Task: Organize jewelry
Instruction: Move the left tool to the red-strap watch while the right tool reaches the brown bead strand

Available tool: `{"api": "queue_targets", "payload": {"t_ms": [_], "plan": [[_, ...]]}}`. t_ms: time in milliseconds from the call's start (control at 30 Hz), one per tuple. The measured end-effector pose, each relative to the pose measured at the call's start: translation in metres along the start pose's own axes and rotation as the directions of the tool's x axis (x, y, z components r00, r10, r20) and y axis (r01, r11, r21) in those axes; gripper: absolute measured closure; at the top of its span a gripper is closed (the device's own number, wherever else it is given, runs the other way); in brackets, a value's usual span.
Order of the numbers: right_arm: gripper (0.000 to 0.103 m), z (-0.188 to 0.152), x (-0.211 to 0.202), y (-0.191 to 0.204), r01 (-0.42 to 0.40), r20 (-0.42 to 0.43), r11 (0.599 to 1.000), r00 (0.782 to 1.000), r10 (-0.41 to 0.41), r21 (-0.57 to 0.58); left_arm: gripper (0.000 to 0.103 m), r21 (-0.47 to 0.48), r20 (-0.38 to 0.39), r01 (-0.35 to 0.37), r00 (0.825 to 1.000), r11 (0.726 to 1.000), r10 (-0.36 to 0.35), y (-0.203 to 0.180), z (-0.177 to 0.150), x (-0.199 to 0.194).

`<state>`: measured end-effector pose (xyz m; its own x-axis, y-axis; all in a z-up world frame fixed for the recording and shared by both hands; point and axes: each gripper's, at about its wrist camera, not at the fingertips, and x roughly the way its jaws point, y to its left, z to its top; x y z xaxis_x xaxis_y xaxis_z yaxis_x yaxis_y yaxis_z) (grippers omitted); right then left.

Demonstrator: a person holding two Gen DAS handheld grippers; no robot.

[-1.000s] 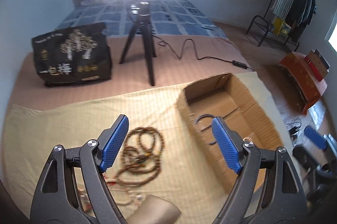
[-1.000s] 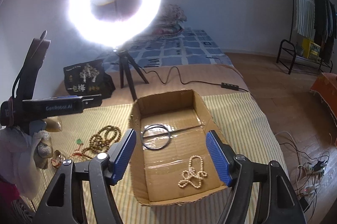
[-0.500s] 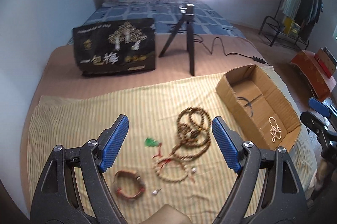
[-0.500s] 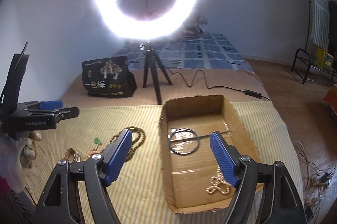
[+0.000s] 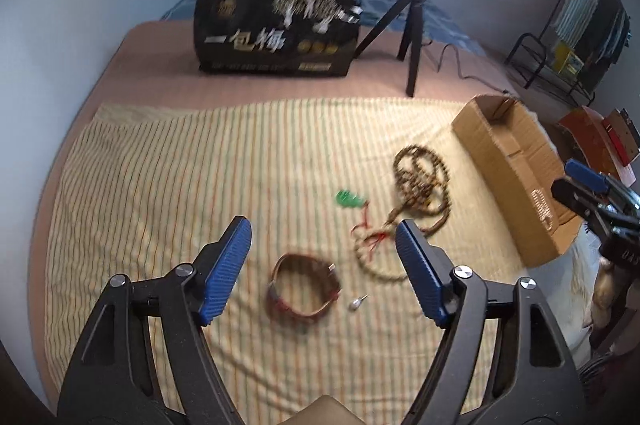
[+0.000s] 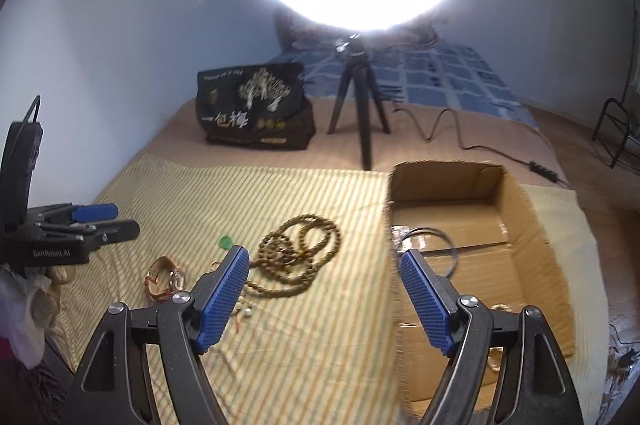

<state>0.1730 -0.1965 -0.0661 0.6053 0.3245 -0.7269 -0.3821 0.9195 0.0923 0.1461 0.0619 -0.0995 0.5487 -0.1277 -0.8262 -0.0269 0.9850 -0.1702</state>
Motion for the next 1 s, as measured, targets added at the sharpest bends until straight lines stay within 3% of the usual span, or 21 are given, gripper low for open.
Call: {"api": "queue_targets", "payload": {"t_ms": [133, 200, 267, 400, 633, 1000], "plan": [[0.023, 0.001, 0.017, 0.011, -0.034, -0.037, 0.999, 0.999, 0.034, -0.011, 0.04, -0.026, -0.047, -0.011, 0.999, 1.0, 0.009, 0.016, -0.011, 0.013], [0.023, 0.001, 0.027, 0.016, -0.056, -0.06, 0.998, 0.997, 0.055, -0.009, 0.042, -0.073, -0.084, 0.007, 0.996, 0.997, -0.013, 0.027, -0.017, 0.022], [0.023, 0.001, 0.039, 0.02, -0.072, -0.091, 0.997, 0.993, 0.071, -0.006, 0.051, -0.12, -0.132, 0.014, 0.991, 0.993, -0.03, 0.038, -0.023, 0.034], [0.023, 0.001, 0.065, 0.028, -0.097, -0.154, 0.995, 0.983, 0.097, 0.005, 0.052, -0.159, -0.175, 0.015, 0.984, 0.987, -0.044, 0.049, -0.03, 0.048], [0.023, -0.001, 0.111, 0.03, -0.056, -0.265, 0.997, 0.962, 0.066, 0.048, 0.053, -0.145, -0.2, 0.007, 0.979, 0.989, -0.037, 0.047, -0.034, 0.061], [0.016, -0.003, 0.145, 0.017, -0.039, -0.318, 0.983, 0.943, 0.095, 0.178, 0.057, -0.148, -0.226, -0.006, 0.974, 0.989, -0.028, 0.05, -0.034, 0.081]]}}
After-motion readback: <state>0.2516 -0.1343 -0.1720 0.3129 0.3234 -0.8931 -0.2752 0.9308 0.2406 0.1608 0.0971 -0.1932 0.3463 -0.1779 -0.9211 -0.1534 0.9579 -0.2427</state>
